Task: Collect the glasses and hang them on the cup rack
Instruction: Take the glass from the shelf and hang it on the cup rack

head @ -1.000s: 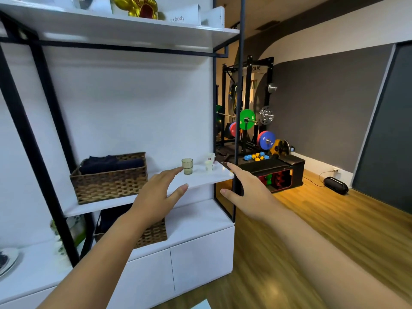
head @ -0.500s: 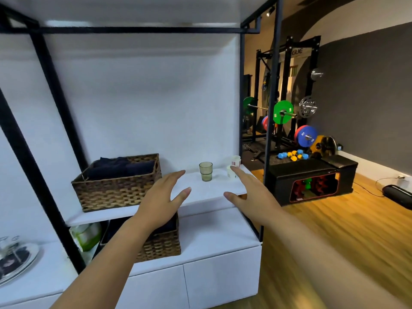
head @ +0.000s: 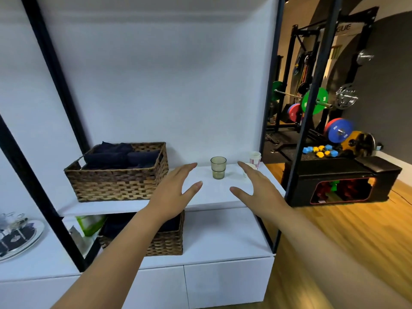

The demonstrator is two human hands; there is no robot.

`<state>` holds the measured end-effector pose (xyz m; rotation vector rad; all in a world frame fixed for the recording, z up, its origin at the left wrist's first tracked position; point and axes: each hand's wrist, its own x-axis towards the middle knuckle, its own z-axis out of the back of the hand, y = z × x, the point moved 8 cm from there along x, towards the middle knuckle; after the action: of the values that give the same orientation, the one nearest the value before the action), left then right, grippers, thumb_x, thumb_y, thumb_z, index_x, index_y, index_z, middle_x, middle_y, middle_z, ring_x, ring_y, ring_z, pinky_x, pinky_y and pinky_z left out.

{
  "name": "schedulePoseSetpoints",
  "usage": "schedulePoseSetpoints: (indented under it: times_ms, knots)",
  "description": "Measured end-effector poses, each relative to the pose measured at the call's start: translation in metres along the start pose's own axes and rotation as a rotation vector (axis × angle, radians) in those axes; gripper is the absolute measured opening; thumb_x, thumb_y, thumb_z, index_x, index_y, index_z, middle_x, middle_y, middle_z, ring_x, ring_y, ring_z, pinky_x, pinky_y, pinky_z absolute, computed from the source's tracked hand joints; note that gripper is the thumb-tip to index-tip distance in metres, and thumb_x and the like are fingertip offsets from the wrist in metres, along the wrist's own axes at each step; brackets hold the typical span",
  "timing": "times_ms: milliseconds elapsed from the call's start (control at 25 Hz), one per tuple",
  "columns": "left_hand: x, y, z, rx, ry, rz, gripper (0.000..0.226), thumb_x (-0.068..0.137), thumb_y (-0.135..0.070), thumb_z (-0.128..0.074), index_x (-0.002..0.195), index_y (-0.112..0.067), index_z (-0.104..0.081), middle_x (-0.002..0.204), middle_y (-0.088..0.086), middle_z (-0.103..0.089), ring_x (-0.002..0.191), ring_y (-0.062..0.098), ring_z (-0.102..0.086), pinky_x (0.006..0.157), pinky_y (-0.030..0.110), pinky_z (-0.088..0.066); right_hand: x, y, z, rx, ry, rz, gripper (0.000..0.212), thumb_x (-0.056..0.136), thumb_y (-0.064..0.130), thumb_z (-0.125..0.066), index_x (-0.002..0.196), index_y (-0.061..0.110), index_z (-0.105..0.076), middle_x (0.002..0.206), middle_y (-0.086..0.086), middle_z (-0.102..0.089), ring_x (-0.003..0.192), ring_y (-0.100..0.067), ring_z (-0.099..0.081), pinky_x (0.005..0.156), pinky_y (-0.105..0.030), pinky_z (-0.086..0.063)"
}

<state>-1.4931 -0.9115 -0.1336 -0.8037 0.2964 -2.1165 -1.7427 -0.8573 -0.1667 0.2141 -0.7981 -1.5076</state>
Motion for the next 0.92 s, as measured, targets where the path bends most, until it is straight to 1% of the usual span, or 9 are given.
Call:
schedulePoseSetpoints:
  times_ms: [160,280,360,520,680,760,840,920]
  knots:
    - [0.044,0.038,-0.022,-0.02,0.016,0.001,0.065,0.1,-0.062,-0.047,0.158,-0.035,-0.036,0.159,-0.014,-0.04,0.145,0.006,-0.033,0.112,0.021,-0.024,0.044,-0.024,-0.024,0.014,0.015,-0.041,0.08,0.091,0.07,-0.058,0.159,0.054,-0.017,0.165,0.01,-0.038,0.151,-0.017,-0.033,0.116,-0.04,-0.037]
    - [0.084,0.079,-0.041,-0.051,0.062,0.009,0.065,0.101,-0.062,-0.046,0.159,-0.036,-0.034,0.159,-0.012,-0.039,0.146,0.008,-0.033,0.114,0.024,-0.027,0.084,-0.039,-0.048,0.015,0.004,-0.091,0.08,0.093,0.067,-0.061,0.16,0.051,-0.02,0.163,0.008,-0.04,0.15,-0.018,-0.036,0.117,-0.041,-0.038]
    - [0.108,0.106,-0.056,-0.071,0.11,0.014,0.065,0.101,-0.061,-0.046,0.159,-0.036,-0.033,0.159,-0.011,-0.04,0.146,0.01,-0.034,0.114,0.026,-0.029,0.111,-0.047,-0.066,0.018,0.001,-0.132,0.08,0.093,0.064,-0.064,0.16,0.049,-0.022,0.161,0.007,-0.043,0.148,-0.017,-0.038,0.115,-0.039,-0.039]
    - [0.154,0.148,-0.082,-0.111,0.172,0.007,0.064,0.101,-0.06,-0.048,0.159,-0.037,-0.032,0.16,-0.012,-0.038,0.145,0.009,-0.034,0.109,0.021,-0.025,0.152,-0.056,-0.097,0.042,-0.041,-0.179,0.079,0.094,0.057,-0.069,0.16,0.046,-0.027,0.158,0.012,-0.045,0.145,-0.013,-0.04,0.106,-0.028,-0.035]
    - [0.19,0.179,-0.106,-0.153,0.228,0.015,0.064,0.102,-0.057,-0.05,0.16,-0.036,-0.031,0.161,-0.013,-0.036,0.146,0.009,-0.033,0.112,0.025,-0.029,0.184,-0.073,-0.121,0.07,-0.038,-0.242,0.08,0.093,0.055,-0.071,0.16,0.044,-0.028,0.152,0.014,-0.046,0.141,-0.011,-0.042,0.102,-0.025,-0.033]
    - [0.2,0.186,-0.118,-0.152,0.25,0.004,0.065,0.102,-0.056,-0.05,0.16,-0.035,-0.03,0.161,-0.012,-0.036,0.146,0.01,-0.033,0.114,0.027,-0.031,0.198,-0.086,-0.128,0.12,-0.056,-0.279,0.082,0.091,0.056,-0.073,0.159,0.043,-0.03,0.142,0.019,-0.045,0.139,-0.011,-0.044,0.102,-0.026,-0.034]
    - [0.208,0.195,-0.133,-0.159,0.279,0.012,0.065,0.102,-0.057,-0.05,0.16,-0.037,-0.029,0.162,-0.014,-0.035,0.147,0.008,-0.031,0.115,0.026,-0.029,0.212,-0.104,-0.136,0.197,-0.077,-0.333,0.085,0.089,0.056,-0.075,0.159,0.044,-0.029,0.139,0.022,-0.042,0.14,-0.011,-0.044,0.105,-0.029,-0.037]
    - [0.213,0.206,-0.148,-0.157,0.301,0.043,0.066,0.102,-0.059,-0.05,0.161,-0.039,-0.027,0.163,-0.016,-0.034,0.149,0.007,-0.028,0.117,0.027,-0.027,0.223,-0.119,-0.15,0.276,-0.079,-0.382,0.084,0.087,0.057,-0.077,0.155,0.054,-0.028,0.14,0.022,-0.043,0.14,-0.011,-0.044,0.11,-0.033,-0.04]
